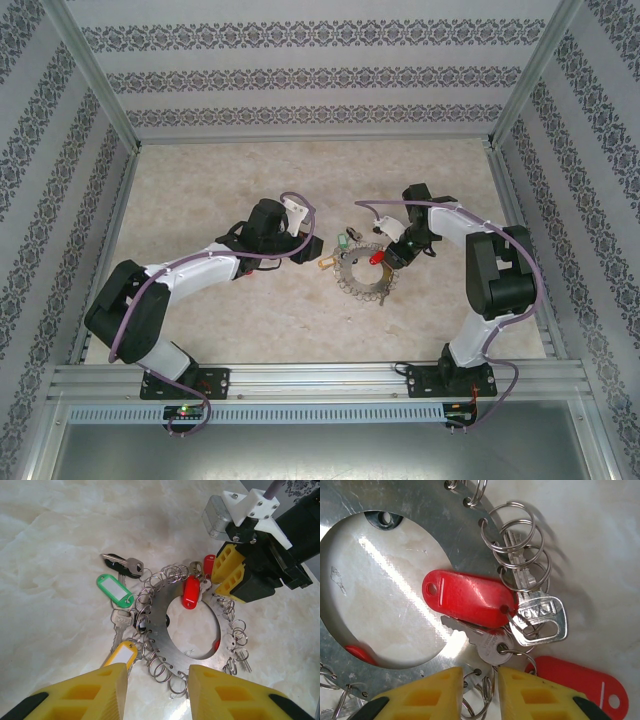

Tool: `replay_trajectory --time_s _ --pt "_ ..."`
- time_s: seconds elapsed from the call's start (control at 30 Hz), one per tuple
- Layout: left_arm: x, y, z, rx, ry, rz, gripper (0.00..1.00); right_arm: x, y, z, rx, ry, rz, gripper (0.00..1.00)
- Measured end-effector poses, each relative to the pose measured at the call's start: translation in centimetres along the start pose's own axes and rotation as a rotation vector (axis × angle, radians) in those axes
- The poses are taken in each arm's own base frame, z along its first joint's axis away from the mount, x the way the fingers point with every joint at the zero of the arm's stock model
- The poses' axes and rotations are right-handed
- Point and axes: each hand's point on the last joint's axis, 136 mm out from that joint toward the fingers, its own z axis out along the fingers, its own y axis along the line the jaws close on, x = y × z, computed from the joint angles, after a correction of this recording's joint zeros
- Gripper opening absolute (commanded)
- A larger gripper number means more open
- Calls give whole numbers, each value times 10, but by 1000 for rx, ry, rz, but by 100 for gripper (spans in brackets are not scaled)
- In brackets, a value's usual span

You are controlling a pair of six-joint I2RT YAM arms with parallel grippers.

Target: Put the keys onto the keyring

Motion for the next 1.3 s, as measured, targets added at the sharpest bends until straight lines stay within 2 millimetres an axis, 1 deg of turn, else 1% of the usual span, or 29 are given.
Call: replay_trajectory --time_s 0.2,0.43,0.53,0.6,0.77,0.87,1.03,1.23,1.3 --pt "-2 -1 -2 2 -6 3 37 1 -1 0 6 4 1 32" --pt "-2 -1 -2 1 -6 2 37 3 -4 -2 28 12 14 28" --pt "-1 -1 -2 1 -5 1 37 3 -6 -5 42 7 25 30" --pt "-1 -1 -2 1 -5 1 37 5 -8 -11 54 -10 47 31" --pt "-1 0 -2 -2 -6 -2 37 2 -20 -32 97 -81 105 37" --pt "-1 0 -2 -2 -6 -4 37 2 -23 -35 101 -96 122 39" --pt "-1 0 -2 -2 -5 -10 37 2 -19 -29 63 -97 127 43" --pt "-1 0 -2 -2 -5 -10 37 5 -13 -12 12 -58 129 43" --pt "-1 0 -2 -2 -4 -10 37 8 -10 -6 -1 -39 130 41"
